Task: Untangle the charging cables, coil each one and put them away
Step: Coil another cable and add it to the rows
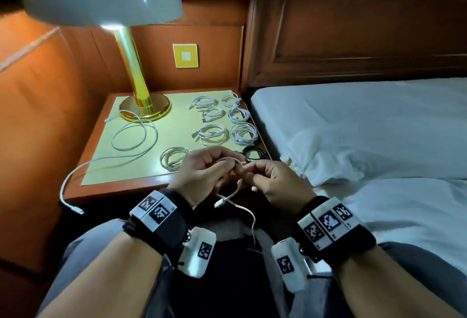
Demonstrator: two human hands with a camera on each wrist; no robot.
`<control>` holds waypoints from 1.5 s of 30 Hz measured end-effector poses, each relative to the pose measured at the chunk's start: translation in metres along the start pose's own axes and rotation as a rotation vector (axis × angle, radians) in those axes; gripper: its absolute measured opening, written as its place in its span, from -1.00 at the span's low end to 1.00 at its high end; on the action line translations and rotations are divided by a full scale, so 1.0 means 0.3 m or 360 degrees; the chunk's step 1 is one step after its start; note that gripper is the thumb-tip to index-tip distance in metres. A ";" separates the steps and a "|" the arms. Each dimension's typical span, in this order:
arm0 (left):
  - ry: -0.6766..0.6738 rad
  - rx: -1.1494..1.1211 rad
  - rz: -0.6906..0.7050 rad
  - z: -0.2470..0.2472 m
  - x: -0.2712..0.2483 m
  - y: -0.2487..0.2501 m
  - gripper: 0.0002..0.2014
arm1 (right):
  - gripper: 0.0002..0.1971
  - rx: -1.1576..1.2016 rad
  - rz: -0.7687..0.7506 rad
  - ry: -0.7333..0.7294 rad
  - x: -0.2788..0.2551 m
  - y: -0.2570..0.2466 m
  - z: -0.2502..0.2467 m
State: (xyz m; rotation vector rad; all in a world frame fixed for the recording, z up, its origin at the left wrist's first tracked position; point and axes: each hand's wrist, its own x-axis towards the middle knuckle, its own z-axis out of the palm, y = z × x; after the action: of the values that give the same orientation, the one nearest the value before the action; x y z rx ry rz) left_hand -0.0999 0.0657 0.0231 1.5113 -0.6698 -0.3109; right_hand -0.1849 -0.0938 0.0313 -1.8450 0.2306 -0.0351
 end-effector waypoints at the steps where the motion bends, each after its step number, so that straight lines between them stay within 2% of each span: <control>1: 0.0036 0.0138 0.0032 0.003 0.021 -0.010 -0.87 | -0.74 0.0114 0.0075 -0.0040 0.019 0.010 -0.010; 3: 0.0099 0.0437 0.0063 0.006 0.064 -0.034 -0.90 | -0.64 0.0374 0.0214 -0.0037 0.053 0.011 -0.031; 5: 0.0153 0.0631 -0.0003 0.009 0.101 -0.049 -0.95 | -0.65 0.0695 0.0318 0.0088 0.089 0.001 -0.061; 6: 0.0176 0.0691 -0.0047 0.009 0.119 -0.055 -0.88 | -0.67 0.0839 0.0358 0.0156 0.104 -0.006 -0.081; 8: 0.0157 0.0705 -0.0078 0.009 0.153 -0.063 -0.78 | -0.68 0.0999 0.0426 0.0196 0.135 -0.006 -0.130; 11: -0.0006 0.0481 -0.0130 0.005 0.179 -0.070 -0.77 | -0.76 0.1101 0.0517 0.0035 0.169 0.014 -0.200; 13: -0.0056 0.0317 -0.0230 -0.010 0.194 -0.090 -0.82 | -0.80 0.1412 0.0449 -0.0034 0.187 0.019 -0.238; 14: -0.0063 0.0259 -0.0262 -0.018 0.202 -0.104 -0.82 | -0.80 0.1621 0.0380 0.0010 0.198 0.019 -0.258; 17: 0.0005 0.0207 -0.0348 -0.028 0.216 -0.122 -0.80 | -0.79 0.1977 0.0128 0.0410 0.228 0.033 -0.328; 20: 0.0114 0.0385 -0.0377 -0.039 0.216 -0.132 -0.91 | -0.75 0.1864 0.0087 0.0735 0.248 0.053 -0.366; 23: 0.0092 0.0838 -0.0306 -0.039 0.203 -0.134 -0.89 | -0.80 0.1520 0.0092 0.0727 0.262 0.055 -0.322; 25: -0.0034 0.0986 -0.0278 -0.024 0.192 -0.120 -0.90 | -0.85 0.0928 0.0002 0.0608 0.265 0.072 -0.273; 27: -0.0219 0.1017 -0.0195 -0.007 0.175 -0.106 -0.93 | -0.85 0.0035 -0.0159 0.0453 0.251 0.093 -0.227; 28: -0.0301 0.1028 -0.0105 0.000 0.167 -0.100 -0.92 | -0.85 -0.0283 -0.0205 0.0357 0.242 0.104 -0.205; 29: -0.0348 0.1017 -0.0016 0.003 0.161 -0.097 -0.89 | -0.84 -0.0447 -0.0207 0.0264 0.235 0.113 -0.188; 31: -0.0334 0.0896 0.0109 0.003 0.153 -0.095 -0.85 | -0.80 -0.0447 -0.0144 0.0105 0.219 0.116 -0.161; 33: -0.0193 0.0773 0.0168 -0.003 0.152 -0.102 -0.91 | -0.80 -0.0282 -0.0060 -0.0029 0.209 0.103 -0.133; 34: -0.0089 0.0755 0.0177 -0.008 0.156 -0.110 -0.94 | -0.81 -0.0178 -0.0022 -0.0078 0.205 0.092 -0.119; 37: 0.0138 0.0779 0.0129 -0.017 0.165 -0.120 -0.80 | -0.81 0.0336 0.0136 -0.0131 0.207 0.062 -0.098; 39: 0.0100 0.0866 0.0114 -0.016 0.169 -0.120 -0.79 | -0.80 0.0587 0.0243 -0.0152 0.216 0.049 -0.102; 41: -0.0062 0.0905 0.0101 -0.013 0.172 -0.113 -0.93 | -0.80 0.0712 0.0299 -0.0170 0.221 0.042 -0.107; 43: -0.0142 0.0908 0.0133 -0.010 0.172 -0.115 -0.79 | -0.81 0.0774 0.0317 -0.0144 0.224 0.046 -0.106; 45: -0.0048 0.0936 0.0123 -0.013 0.180 -0.119 -0.78 | -0.78 0.0742 0.0319 -0.0079 0.230 0.051 -0.103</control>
State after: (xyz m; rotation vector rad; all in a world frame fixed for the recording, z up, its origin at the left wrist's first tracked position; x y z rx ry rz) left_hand -0.0476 0.0351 0.0002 2.0331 -0.8901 -0.0752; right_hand -0.1239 -0.1393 0.0191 -1.3515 0.3408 0.0895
